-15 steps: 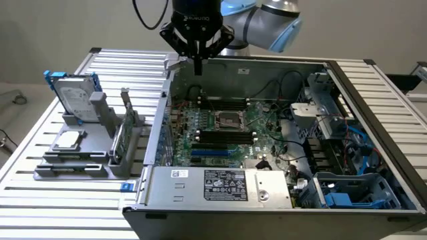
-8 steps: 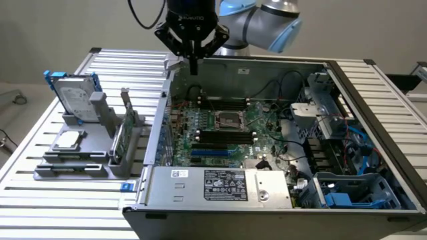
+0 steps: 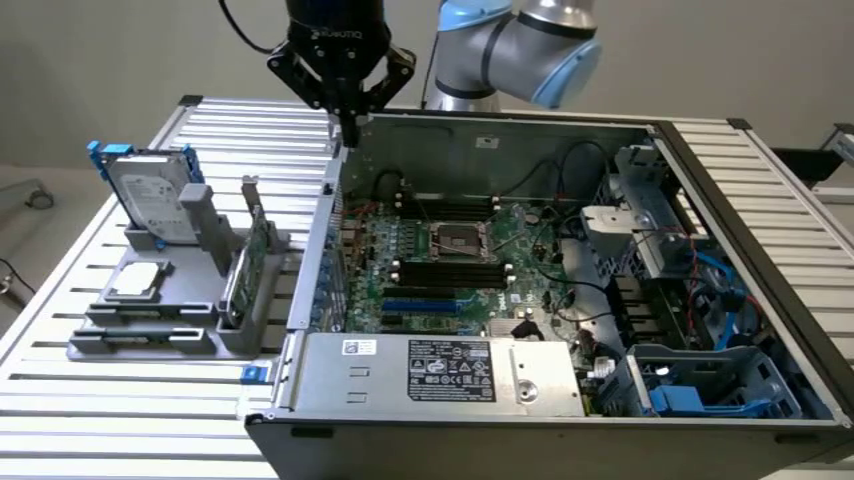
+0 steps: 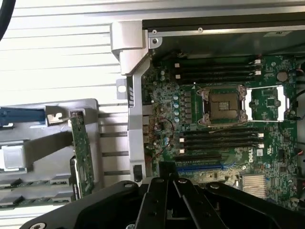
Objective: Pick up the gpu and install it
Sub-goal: 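Reach for the gpu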
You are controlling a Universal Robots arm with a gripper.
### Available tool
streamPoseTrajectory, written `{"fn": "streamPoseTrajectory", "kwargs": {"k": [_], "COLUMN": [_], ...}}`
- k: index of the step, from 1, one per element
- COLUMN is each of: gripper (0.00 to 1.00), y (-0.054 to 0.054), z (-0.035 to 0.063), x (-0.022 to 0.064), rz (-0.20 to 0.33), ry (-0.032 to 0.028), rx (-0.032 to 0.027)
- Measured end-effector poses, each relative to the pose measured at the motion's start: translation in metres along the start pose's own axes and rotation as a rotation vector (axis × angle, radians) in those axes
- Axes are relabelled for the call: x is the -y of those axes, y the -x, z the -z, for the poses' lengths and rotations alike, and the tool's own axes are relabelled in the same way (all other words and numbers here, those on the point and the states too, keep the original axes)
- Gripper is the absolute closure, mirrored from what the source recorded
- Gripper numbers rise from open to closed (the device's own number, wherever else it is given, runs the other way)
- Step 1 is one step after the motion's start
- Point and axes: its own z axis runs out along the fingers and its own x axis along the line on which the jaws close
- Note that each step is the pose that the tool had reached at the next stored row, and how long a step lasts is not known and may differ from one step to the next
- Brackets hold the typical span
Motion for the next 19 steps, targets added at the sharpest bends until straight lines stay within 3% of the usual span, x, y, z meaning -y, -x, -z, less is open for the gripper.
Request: {"fn": "streamPoseTrajectory", "kwargs": {"k": [15,17,19], "gripper": [0.89,0.89,0.89], "y": [-0.069,-0.078,-0.083], "z": [-0.0104,-0.0113,-0.0116], "x": [-0.0036,-0.0038,-0.0043], "rz": [0.000,0.000,0.000], "ry": [-0.0001,-0.0003,-0.0018], "rx": [-0.0009,-0.0042,-0.0131]}}
